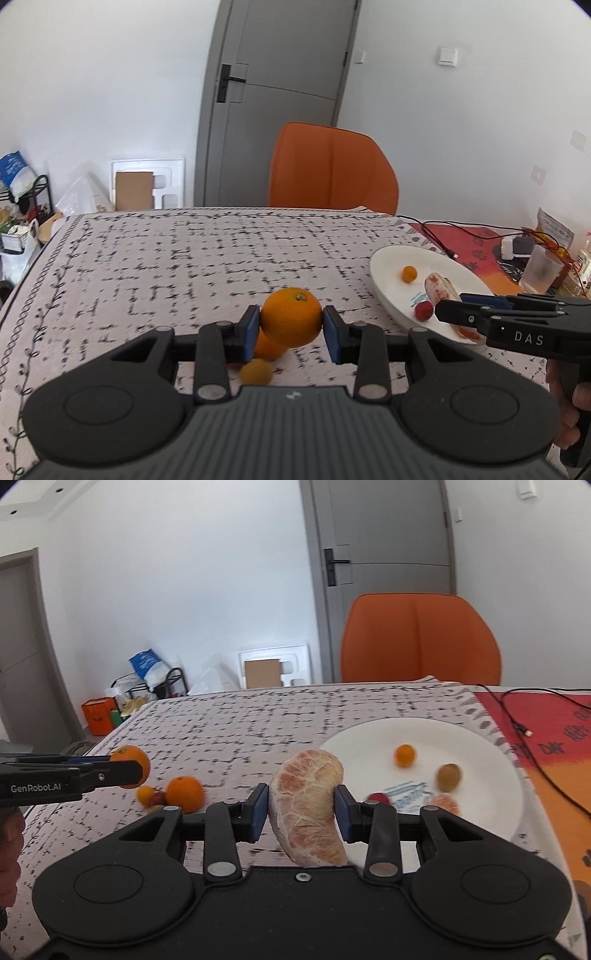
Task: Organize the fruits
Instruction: 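Carry the pomelo segment with the right tool while the left tool carries the mandarin to the plate, then open the right tool onto the plate while the left tool releases the mandarin there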
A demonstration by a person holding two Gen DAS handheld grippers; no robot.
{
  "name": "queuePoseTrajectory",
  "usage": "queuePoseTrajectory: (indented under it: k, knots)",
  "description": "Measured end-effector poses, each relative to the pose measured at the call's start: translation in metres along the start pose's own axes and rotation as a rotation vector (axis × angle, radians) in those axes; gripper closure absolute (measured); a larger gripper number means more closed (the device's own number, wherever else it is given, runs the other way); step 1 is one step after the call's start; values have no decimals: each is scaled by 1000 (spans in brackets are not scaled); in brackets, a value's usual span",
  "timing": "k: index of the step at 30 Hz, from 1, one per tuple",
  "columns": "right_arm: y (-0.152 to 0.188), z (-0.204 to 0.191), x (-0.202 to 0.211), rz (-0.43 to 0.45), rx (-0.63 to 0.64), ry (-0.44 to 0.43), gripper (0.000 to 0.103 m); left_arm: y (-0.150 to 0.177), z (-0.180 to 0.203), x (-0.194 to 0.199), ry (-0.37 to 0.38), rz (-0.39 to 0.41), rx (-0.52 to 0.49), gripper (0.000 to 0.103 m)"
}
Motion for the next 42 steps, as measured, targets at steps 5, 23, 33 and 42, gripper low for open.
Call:
queuePoseTrajectory:
  k: [5,23,33,42]
  knots:
    - [0,22,3,3,-20,37,67,-3,20,-13,34,-6,-27,68]
    - [8,74,-5,-5,-79,115,67,-5,65,-55,100,-46,-95,68]
    - [3,77,-5,25,-69,126,47,-9,85,-76,139,-59,-123,68]
    - [7,83,4,14,-99,131,47,-7,102,-87,182,-71,-142,68]
Point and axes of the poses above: each gripper's, at about its wrist camera, not at the fingertips, and x roughly against the way its jaws point, z to its right, y to its underside, the point moved 10 cm from there along -x, roughly the way its jaws point, and after that the axes turned 7 degrees about z, right-handed, at the moved point
